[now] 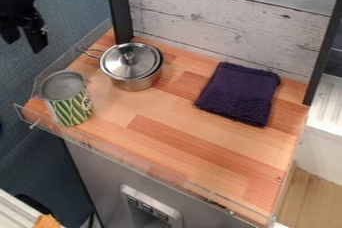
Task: Move the can in the bottom center of the table
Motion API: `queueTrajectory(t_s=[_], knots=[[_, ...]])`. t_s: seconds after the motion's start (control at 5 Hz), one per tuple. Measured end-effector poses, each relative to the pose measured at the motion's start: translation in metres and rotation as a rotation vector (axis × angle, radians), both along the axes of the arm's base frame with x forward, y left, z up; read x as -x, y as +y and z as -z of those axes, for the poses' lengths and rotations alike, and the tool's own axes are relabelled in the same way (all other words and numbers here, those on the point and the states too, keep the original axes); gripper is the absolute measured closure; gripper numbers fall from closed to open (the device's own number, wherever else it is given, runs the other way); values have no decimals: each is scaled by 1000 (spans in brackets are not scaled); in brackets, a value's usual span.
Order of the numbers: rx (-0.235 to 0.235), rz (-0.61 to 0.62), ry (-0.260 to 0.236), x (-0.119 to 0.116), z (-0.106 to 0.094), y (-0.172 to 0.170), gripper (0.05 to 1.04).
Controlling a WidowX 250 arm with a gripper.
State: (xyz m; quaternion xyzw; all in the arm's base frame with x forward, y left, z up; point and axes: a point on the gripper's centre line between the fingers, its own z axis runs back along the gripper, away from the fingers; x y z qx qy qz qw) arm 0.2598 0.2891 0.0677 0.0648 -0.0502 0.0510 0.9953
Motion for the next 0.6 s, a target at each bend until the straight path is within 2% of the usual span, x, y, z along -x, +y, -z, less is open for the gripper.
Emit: queueTrajectory(t_s=[0.2,0.4,0.6], knots=[[25,5,79,9,25,4,83],[35,30,147,24,45,-12,83],[24,63,151,38,37,-39,86]])
